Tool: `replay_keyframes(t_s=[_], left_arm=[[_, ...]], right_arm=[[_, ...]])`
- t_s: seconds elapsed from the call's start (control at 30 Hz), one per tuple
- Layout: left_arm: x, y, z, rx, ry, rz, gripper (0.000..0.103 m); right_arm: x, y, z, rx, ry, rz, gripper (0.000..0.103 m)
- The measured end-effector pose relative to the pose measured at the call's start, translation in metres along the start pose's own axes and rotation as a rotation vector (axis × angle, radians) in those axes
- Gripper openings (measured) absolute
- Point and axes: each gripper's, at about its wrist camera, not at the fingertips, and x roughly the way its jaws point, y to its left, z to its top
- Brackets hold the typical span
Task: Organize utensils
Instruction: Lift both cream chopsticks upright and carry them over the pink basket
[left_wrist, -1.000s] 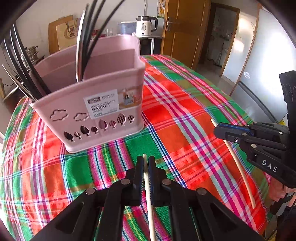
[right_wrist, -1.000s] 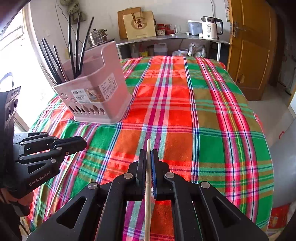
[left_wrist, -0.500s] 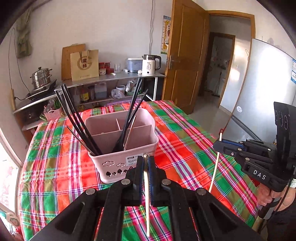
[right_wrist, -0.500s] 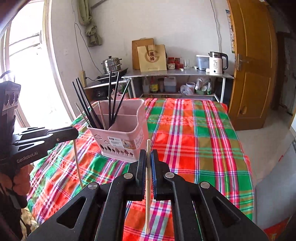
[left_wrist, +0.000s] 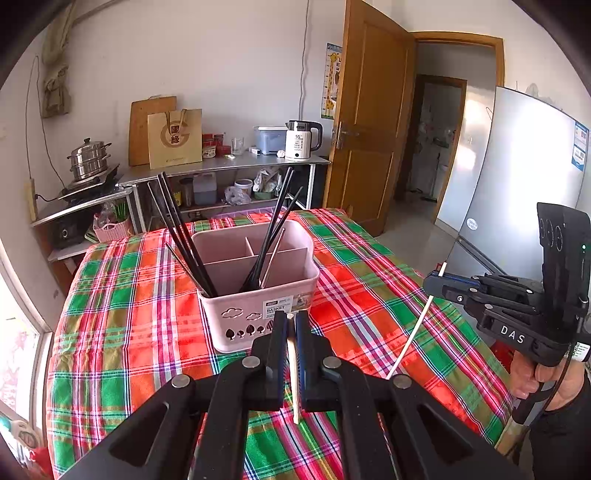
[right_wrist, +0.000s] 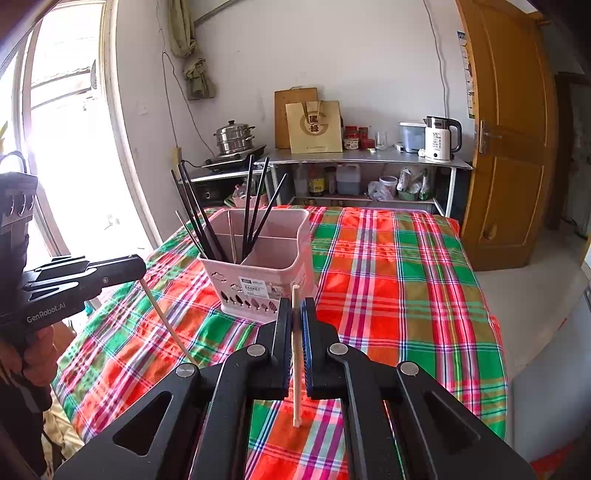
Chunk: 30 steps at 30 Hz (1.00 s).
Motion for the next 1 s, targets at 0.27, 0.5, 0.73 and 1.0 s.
replay_keyframes(t_s=[0.27,0.5,0.73,1.0], left_arm=[[-0.014,0.010,-0.001,-0.019,0.000,-0.003,0.004],[-0.029,0.025,0.013,-0.041,-0.032,0.002,0.004],[-0.032,0.046,0.039,-0.071,-0.055,0.035,0.004],[-0.039,0.069,0.085,-0.116,-0.116,0.036,0.004]], right_arm=[[-0.008,0.010,0.008,-0.017,-0.025,0.013,0.005],[-0.008,0.024,0.023,-0.024,-0.062,0.047,0.005],[0.004,0.041,0.045,-0.034,-0.094,0.104,0.005],[0.016,0.055,0.086,-0.025,-0.160,0.153,0.005]])
